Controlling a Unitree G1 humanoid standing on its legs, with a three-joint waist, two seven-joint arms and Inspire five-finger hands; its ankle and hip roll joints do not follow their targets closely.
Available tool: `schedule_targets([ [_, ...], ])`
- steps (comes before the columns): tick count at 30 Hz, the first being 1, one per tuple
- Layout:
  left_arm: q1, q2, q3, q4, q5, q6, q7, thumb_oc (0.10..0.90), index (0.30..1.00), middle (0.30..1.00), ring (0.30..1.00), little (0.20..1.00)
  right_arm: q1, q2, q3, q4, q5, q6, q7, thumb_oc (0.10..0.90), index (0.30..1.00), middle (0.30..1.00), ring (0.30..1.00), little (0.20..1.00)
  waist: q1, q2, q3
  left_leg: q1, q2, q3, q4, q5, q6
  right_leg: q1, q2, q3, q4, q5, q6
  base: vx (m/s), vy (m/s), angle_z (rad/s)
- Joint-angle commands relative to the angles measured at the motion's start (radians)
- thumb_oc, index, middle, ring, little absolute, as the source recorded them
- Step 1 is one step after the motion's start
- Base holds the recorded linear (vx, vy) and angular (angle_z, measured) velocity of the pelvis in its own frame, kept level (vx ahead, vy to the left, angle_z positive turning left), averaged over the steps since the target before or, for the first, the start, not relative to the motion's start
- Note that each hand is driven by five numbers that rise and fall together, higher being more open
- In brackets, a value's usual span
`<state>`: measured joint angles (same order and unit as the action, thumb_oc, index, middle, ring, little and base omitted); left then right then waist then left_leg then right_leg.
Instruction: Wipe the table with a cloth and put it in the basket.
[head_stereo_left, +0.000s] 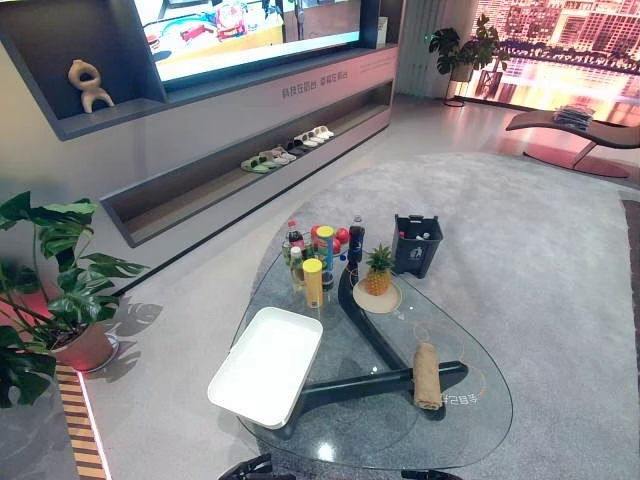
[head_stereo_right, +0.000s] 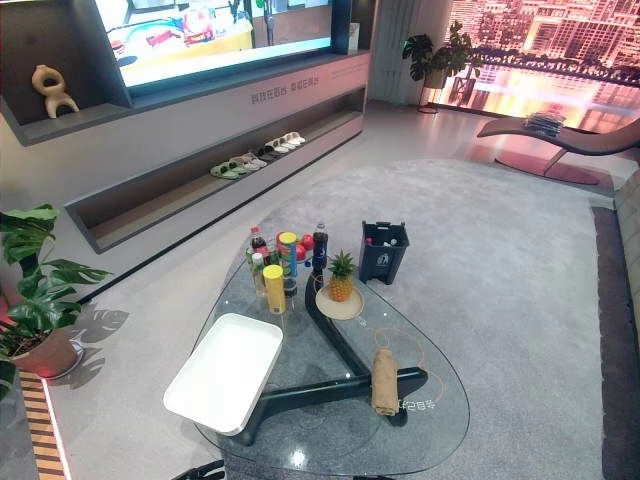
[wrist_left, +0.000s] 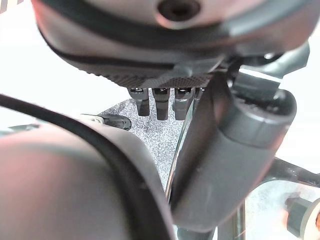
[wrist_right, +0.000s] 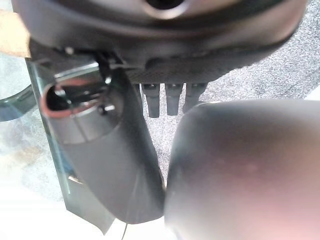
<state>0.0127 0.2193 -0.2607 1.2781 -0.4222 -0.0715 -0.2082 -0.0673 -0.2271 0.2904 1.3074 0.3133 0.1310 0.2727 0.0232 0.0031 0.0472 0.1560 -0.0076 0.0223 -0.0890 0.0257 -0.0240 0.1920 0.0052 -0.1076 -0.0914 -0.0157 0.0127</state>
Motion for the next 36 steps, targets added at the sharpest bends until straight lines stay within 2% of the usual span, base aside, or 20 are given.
schedule_targets([
  [1, -0.086, -0.076, -0.014, 0.037, -0.027, -0.038, -0.034, 0.800, 0.900, 0.900, 0.900, 0.900, -0.030, 0.013, 0.011, 0.090, -0.006, 0.026, 0.030, 0.800, 0.900, 0.900, 0.900, 0.900, 0.013, -0.006, 0.008, 0.024, 0.000, -0.027, 0.004, -0.090, -0.009, -0.014, -0.053, -0.004, 0.004, -0.016, 0.073, 0.00, 0.000, 0.00],
  [19, -0.089, -0.072, -0.005, 0.044, -0.012, -0.028, -0.034, 0.800, 0.900, 0.900, 0.900, 0.900, -0.033, 0.008, 0.002, 0.092, -0.012, 0.033, 0.040, 0.800, 0.900, 0.900, 0.900, 0.900, 0.016, -0.011, 0.005, 0.028, -0.001, -0.028, 0.002, -0.089, -0.008, -0.010, -0.051, -0.004, 0.004, -0.016, 0.073, 0.00, 0.000, 0.00],
  [24, -0.088, -0.072, -0.007, 0.044, -0.012, -0.031, -0.032, 0.800, 0.900, 0.900, 0.900, 0.900, -0.032, 0.009, 0.008, 0.090, -0.024, -0.009, 0.022, 0.800, 0.900, 0.900, 0.900, 0.900, 0.016, -0.011, 0.006, 0.026, -0.001, -0.028, 0.003, -0.089, -0.009, -0.011, -0.051, -0.003, 0.004, -0.015, 0.074, 0.00, 0.000, 0.00],
  [36, -0.084, -0.071, -0.025, 0.013, -0.034, -0.033, 0.006, 0.800, 0.900, 0.900, 0.900, 0.900, -0.048, 0.004, 0.056, -0.041, -0.010, -0.181, -0.078, 0.800, 0.900, 0.900, 0.900, 0.900, 0.012, -0.015, 0.023, 0.008, -0.002, -0.029, 0.010, -0.090, -0.009, -0.031, -0.050, 0.010, 0.004, -0.007, 0.080, 0.00, 0.000, 0.00],
])
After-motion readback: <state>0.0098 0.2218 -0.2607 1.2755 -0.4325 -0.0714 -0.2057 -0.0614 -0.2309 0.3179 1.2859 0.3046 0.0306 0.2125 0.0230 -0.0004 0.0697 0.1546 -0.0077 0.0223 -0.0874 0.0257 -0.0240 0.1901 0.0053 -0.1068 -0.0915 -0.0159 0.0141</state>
